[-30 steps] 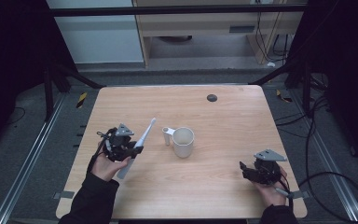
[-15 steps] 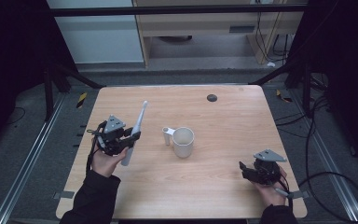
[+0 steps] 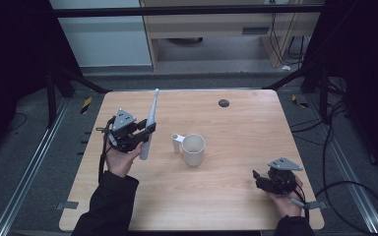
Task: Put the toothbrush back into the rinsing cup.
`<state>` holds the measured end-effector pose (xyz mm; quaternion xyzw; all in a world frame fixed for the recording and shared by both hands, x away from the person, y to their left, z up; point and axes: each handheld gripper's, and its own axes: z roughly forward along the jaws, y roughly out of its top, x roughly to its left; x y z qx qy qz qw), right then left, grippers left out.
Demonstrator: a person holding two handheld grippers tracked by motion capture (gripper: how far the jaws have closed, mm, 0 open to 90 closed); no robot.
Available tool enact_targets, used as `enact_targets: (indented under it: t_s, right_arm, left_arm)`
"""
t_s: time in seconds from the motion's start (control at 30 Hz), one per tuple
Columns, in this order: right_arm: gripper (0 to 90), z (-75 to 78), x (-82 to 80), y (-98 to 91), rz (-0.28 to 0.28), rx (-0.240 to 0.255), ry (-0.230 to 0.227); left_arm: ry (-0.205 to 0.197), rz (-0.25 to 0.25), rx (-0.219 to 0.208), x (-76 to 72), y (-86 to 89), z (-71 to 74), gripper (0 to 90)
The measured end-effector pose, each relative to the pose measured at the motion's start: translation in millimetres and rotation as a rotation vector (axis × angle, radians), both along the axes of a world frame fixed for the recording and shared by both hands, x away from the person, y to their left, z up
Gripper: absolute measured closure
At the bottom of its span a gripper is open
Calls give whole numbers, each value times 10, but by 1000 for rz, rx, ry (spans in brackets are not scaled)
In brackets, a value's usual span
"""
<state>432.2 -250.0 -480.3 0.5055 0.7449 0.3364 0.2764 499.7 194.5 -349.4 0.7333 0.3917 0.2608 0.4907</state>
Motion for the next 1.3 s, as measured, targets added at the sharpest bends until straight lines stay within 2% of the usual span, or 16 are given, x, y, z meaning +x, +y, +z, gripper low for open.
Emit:
enact_targets:
  t_s: [0.33, 0.6, 0.97, 1.3]
  right_arm:
    - [291, -2, -2, 9, 1, 5, 4]
    - [292, -6, 2, 3, 2, 4, 2]
    - [293, -13, 7, 4, 5, 9, 4]
    - [293, -17, 8, 0, 5, 10, 9]
  left_arm:
    - [-57, -18, -62, 91, -243, 87, 667]
    - [-86, -29, -98, 146, -354, 123, 667]
    - [-88, -46, -150, 245, -467, 78, 667]
    - [-106, -74, -168, 274, -640, 117, 666]
